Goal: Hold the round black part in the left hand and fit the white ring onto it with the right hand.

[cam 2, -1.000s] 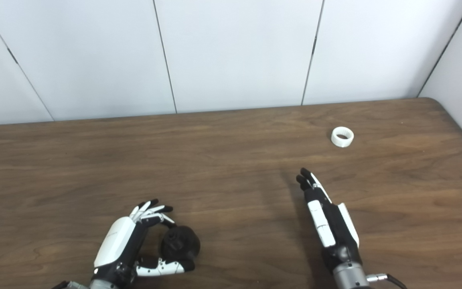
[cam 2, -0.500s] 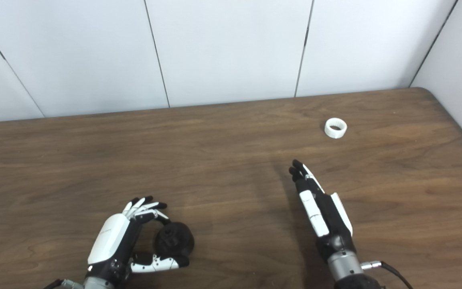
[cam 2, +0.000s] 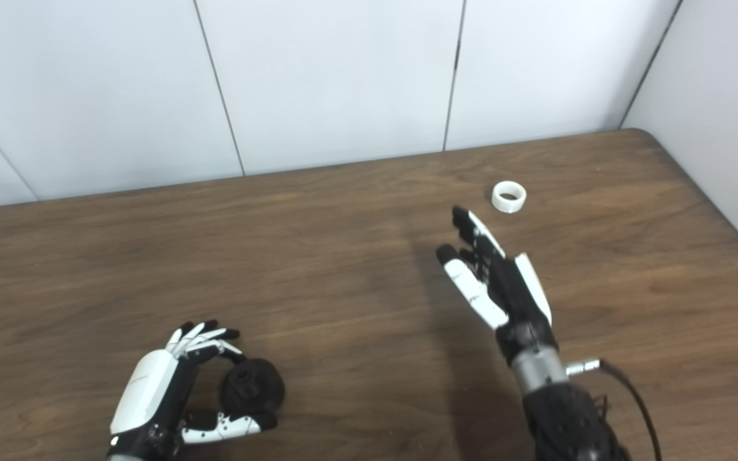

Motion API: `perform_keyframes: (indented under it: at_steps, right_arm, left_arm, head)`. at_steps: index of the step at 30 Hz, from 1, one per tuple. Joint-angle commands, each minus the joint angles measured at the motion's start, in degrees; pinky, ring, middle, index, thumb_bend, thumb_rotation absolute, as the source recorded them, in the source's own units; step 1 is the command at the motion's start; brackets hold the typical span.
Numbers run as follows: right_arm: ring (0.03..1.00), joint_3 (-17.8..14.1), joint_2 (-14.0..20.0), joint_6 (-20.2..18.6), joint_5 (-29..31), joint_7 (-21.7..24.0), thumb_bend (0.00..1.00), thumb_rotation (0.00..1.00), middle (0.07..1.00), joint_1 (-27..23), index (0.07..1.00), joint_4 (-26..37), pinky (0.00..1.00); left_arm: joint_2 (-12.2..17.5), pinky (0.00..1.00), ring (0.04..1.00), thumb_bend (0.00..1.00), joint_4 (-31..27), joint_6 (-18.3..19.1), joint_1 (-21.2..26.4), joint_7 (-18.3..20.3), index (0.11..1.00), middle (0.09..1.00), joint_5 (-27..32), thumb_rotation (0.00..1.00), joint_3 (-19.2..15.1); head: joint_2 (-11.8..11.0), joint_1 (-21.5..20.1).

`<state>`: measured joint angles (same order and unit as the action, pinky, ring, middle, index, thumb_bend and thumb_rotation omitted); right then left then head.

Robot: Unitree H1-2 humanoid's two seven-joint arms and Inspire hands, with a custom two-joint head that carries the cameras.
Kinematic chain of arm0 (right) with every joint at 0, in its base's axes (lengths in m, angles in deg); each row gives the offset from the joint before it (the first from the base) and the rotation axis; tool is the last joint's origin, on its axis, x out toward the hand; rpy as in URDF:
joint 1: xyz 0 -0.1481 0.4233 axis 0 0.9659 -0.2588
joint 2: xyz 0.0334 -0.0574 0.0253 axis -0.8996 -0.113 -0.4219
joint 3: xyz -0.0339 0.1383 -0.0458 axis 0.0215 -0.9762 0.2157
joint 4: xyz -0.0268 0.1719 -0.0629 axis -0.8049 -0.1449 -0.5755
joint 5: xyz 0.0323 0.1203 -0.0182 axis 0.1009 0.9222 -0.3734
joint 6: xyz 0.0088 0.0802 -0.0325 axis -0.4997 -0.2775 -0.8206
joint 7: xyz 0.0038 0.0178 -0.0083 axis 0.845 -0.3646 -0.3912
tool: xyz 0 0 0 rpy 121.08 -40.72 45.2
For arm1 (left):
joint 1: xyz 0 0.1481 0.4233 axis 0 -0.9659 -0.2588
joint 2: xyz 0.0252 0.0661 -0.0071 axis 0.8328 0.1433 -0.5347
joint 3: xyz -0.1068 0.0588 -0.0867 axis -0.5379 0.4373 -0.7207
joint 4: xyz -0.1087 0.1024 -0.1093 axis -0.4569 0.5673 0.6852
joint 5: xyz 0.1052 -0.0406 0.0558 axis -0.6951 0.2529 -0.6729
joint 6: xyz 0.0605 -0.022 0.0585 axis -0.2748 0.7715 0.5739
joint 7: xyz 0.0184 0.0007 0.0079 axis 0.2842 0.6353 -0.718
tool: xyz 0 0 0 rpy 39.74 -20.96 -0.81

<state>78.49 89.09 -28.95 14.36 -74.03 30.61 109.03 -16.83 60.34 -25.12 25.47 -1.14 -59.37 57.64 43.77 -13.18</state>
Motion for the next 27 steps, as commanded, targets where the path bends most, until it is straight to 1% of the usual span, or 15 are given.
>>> perform_keyframes:
  at_steps: [1, 2, 3, 5, 7, 8, 11, 13, 15, 17, 19, 22, 27]
  right_arm:
    - [0.924, -1.61, 0.94, -0.69, -1.0, 0.09, 0.64, 0.59, 0.912, -2.33, 0.869, 1.88, 0.91]
    - [0.923, -1.94, 1.53, -1.14, -1.88, 0.11, 0.64, 0.57, 0.912, -3.17, 0.866, 1.56, 0.91]
    - [0.899, -2.12, 2.22, -1.7, -3.16, 0.13, 0.65, 0.55, 0.896, -4.03, 0.851, 1.17, 0.88]
    - [0.888, -2.35, 3.37, -2.27, -5.22, 0.28, 0.67, 0.54, 0.888, -5.45, 0.842, 0.4, 0.87]
    - [0.93, -2.59, 4.41, -3.04, -6.77, 0.68, 0.68, 0.49, 0.903, -6.98, 0.828, -0.39, 0.95]
    - [0.939, -2.7, 5.1, -3.48, -8.09, 1.14, 0.68, 0.48, 0.906, -7.94, 0.825, -1.0, 0.96]
    - [0.964, -2.42, 7.27, -3.9, -13.0, 2.16, 0.73, 0.48, 0.918, -10.43, 0.796, -2.9, 0.99]
    - [0.993, -2.16, 8.72, -3.74, -14.83, 2.78, 0.75, 0.45, 0.939, -11.91, 0.787, -4.32, 1.0]
    - [0.999, -1.7, 10.48, -2.67, -16.52, 2.89, 0.77, 0.42, 0.955, -13.51, 0.784, -6.72, 1.0]
    - [1.0, -1.29, 11.65, -1.91, -17.78, 3.0, 0.78, 0.4, 0.965, -14.65, 0.781, -8.73, 1.0]
    - [1.0, -0.87, 12.53, -1.28, -18.68, 3.12, 0.79, 0.36, 0.977, -15.67, 0.778, -10.72, 0.98]
    - [1.0, -0.02, 13.7, -2.12, -20.14, 4.0, 0.81, 0.33, 0.994, -17.55, 0.784, -13.5, 0.99]
    - [1.0, 1.56, 15.39, -3.67, -23.26, 6.07, 0.82, 0.33, 1.0, -21.53, 0.806, -19.59, 1.0]
  left_arm:
    - [0.76, 1.0, 0.923, 0.52, -0.48, -1.18, 1.09, -0.22, 0.488, 0.81, 0.44, 0.06, -0.6]
    - [0.77, 1.0, 0.924, 0.52, -0.5, -1.3, 1.1, -0.23, 0.488, 0.811, 0.63, 0.06, -0.77]
    - [0.78, 1.0, 0.924, 0.52, -0.47, -1.39, 1.12, -0.24, 0.488, 0.809, 0.81, 0.06, -0.95]
    - [0.84, 1.0, 0.924, 0.52, -0.44, -1.54, 1.14, -0.17, 0.487, 0.807, 1.09, 0.06, -1.21]
    - [0.96, 1.0, 0.924, 0.52, -0.53, -1.53, 1.15, 0.06, 0.487, 0.81, 1.31, 0.05, -1.39]
    - [1.05, 1.0, 0.924, 0.52, -0.58, -1.52, 1.15, 0.16, 0.487, 0.81, 1.33, 0.05, -1.43]
    - [1.3, 1.0, 0.922, 0.52, -0.79, -1.42, 1.14, 0.45, 0.487, 0.812, 1.49, 0.05, -1.52]
    - [1.43, 1.0, 0.921, 0.52, -0.9, -1.32, 1.11, 0.54, 0.487, 0.811, 1.49, 0.05, -1.57]
    - [1.53, 1.0, 0.917, 0.52, -0.85, -1.3, 1.08, 0.47, 0.487, 0.809, 1.53, 0.05, -1.69]
    - [1.68, 1.0, 0.915, 0.52, -0.79, -1.44, 1.05, 0.38, 0.487, 0.808, 1.56, 0.05, -1.77]
    - [1.85, 1.0, 0.914, 0.52, -0.69, -1.76, 1.01, 0.18, 0.487, 0.806, 1.67, 0.05, -1.87]
    - [2.17, 1.0, 0.918, 0.52, -0.47, -2.19, 1.02, 0.1, 0.487, 0.808, 2.05, 0.05, -2.08]
    - [2.89, 1.0, 0.916, 0.52, -0.59, -2.8, 0.95, -0.08, 0.487, 0.808, 2.25, 0.05, -2.44]
  head:
    - [0.05, -0.13]
    - [0.04, -0.46]
    - [0.03, -0.74]
    - [-0.05, -1.08]
    - [-0.09, -1.42]
    - [-0.12, -1.63]
    - [-0.15, -2.23]
    - [-0.18, -2.52]
    - [-0.33, -3.47]
    - [-0.48, -4.04]
    - [-0.58, -4.66]
    - [-0.76, -5.74]
    - [-0.99, -8.08]
